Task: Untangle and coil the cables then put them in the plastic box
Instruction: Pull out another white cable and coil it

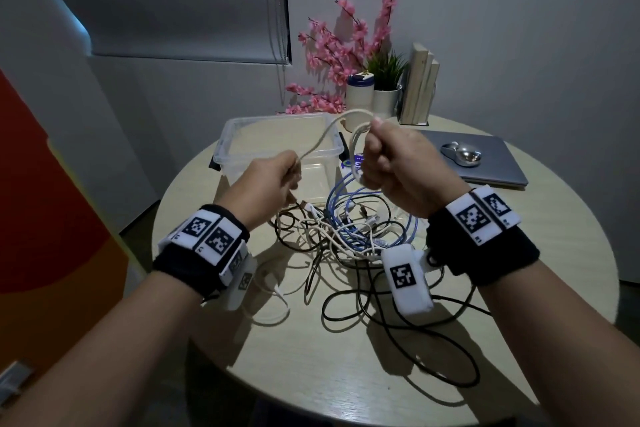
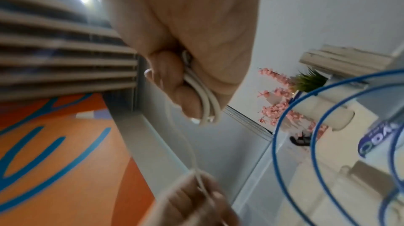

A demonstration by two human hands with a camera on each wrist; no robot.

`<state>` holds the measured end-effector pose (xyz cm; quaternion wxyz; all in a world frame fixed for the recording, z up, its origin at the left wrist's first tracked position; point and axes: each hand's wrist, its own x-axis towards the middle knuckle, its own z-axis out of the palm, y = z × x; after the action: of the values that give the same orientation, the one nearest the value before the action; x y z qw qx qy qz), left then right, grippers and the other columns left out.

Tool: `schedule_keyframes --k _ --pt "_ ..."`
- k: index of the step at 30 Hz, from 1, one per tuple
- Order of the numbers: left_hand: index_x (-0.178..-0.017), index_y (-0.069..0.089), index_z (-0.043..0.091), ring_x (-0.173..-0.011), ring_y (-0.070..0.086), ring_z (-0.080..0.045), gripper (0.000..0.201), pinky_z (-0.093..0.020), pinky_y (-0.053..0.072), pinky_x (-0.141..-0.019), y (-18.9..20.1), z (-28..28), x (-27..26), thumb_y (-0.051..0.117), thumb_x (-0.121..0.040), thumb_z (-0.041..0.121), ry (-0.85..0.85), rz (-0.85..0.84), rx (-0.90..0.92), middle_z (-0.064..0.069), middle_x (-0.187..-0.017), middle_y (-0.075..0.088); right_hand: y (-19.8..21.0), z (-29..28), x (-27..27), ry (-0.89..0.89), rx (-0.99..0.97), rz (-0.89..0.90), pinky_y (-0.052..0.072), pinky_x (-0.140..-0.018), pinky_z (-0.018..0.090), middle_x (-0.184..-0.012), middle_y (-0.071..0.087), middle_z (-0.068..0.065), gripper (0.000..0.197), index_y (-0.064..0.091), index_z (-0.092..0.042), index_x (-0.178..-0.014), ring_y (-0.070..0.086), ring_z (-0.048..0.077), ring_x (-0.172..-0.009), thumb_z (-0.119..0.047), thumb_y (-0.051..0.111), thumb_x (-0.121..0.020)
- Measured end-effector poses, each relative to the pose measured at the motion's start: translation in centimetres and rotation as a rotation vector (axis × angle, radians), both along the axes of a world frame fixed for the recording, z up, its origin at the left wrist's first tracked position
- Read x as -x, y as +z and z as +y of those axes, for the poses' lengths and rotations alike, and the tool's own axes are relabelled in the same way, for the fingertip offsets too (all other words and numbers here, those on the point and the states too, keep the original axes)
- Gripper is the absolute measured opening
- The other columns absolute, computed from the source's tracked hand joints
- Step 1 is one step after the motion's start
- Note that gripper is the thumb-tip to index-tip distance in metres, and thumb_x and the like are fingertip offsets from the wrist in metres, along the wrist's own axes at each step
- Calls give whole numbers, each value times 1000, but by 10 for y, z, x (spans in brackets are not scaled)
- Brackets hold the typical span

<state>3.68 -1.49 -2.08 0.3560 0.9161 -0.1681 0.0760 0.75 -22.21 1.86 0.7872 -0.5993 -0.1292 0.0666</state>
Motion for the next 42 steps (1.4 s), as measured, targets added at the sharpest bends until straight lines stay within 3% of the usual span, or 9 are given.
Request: schedule_keyframes --k 5,10,12,15,20,26,32,39,42 --pt "-83 49 26 -66 68 -21 28 -33 57 -61 -19 -15 15 44 -94 1 -149 144 -214 -5 -84 60 10 -4 -4 -77 -358 95 42 -46 21 -71 66 11 41 43 -15 -69 59 16 -51 -32 28 -103" --pt "-94 52 25 -56 61 -12 17 -34 54 -58 -23 -25 28 49 -93 8 -277 82 -387 0 -83 62 6 1 -7 -183 -449 75 53 -90 42 -120 61 23 35 54 -9 -80 59 30 -114 -24 33 -103" --pt "-92 51 27 -52 62 -10 15 -33 55 -56 -19 -25 34 52 -93 12 -304 99 -375 1 -84 63 1 -1 -12 -293 -261 30 48 -93 41 -119 58 25 31 59 -10 -87 58 24 -108 -22 35 -103" --pt "-86 46 28 -48 64 -12 21 -27 53 -47 -6 -23 39 52 -95 11 -306 201 -192 -5 -85 63 -12 -1 -14 -371 208 -137 41 -65 28 -94 54 15 27 64 -15 -86 48 10 -69 -18 41 -101" --pt "-87 49 23 -48 63 -14 9 -23 49 -44 21 -23 39 52 -96 21 -166 55 58 -1 -72 59 -28 -1 -12 -209 794 -193 44 -76 32 -96 70 5 25 68 -13 -92 60 15 -85 -22 46 -98" --pt "-89 54 20 -44 61 -16 7 -21 40 -38 31 -18 24 55 -95 25 -5 -173 181 -3 -77 62 -23 3 -3 -3 418 -71 44 -63 35 -53 44 0 34 60 -5 -84 43 14 -51 -26 38 -102" --pt "-94 63 24 -40 57 -13 11 -23 45 -40 20 -22 21 54 -95 17 4 -219 172 -4 -81 64 -12 7 6 166 231 -19 32 -49 26 -51 23 -2 40 40 -14 -64 21 14 -46 -31 41 -100" --pt "-118 56 27 -53 60 -17 27 -29 53 -50 -9 -23 21 43 -99 14 29 -63 -117 -1 -83 64 1 3 4 24 -220 30 39 -42 22 -49 40 -1 38 41 -13 -70 35 9 -38 -32 33 -102" --pt "-117 54 30 -54 56 -17 27 -30 50 -55 -20 -22 24 42 -99 15 -42 5 -267 -3 -82 63 7 1 1 -66 -393 22 56 -58 30 -73 67 11 32 46 -10 -81 64 17 -60 -25 30 -104"
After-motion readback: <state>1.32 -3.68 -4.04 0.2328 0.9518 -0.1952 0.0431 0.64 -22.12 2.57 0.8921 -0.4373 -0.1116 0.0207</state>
